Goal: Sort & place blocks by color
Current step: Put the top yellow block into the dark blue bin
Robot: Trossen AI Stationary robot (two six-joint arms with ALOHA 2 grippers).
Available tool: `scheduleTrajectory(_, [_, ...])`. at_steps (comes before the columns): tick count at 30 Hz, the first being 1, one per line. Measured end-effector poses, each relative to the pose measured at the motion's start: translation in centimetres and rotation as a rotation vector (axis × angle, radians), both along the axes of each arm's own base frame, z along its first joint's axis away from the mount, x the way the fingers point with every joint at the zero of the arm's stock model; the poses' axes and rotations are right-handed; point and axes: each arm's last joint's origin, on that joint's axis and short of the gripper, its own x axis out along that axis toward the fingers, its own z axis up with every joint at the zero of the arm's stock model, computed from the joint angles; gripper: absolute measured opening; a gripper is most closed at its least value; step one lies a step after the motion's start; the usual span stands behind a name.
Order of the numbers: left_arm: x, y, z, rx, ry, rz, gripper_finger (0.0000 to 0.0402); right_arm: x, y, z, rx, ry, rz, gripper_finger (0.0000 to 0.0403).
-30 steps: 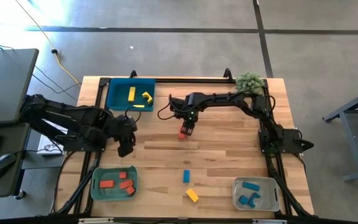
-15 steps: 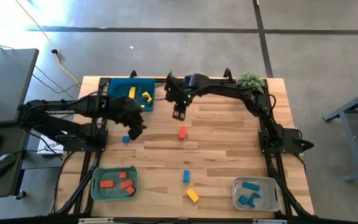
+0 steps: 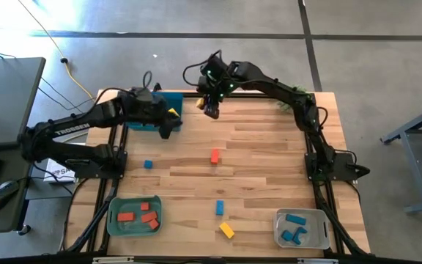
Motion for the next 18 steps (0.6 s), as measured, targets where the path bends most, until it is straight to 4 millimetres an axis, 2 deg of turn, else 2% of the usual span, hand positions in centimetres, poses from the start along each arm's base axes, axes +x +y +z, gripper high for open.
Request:
scheduleTrajectory(7, [-0.9, 2.4, 1.1, -0.103, -0.189, 0.131, 0.0172, -0.1, -0.7, 0.6, -0.052, -0.079, 0.123, 0.0106])
scheduleTrajectory(18, [-2.6, 5.0, 2.5, -0.223, -0.4, 0.163, 0.0172, 0.4, -0.6, 1.1, -0.117, -0.2, 0.3, 0.0106])
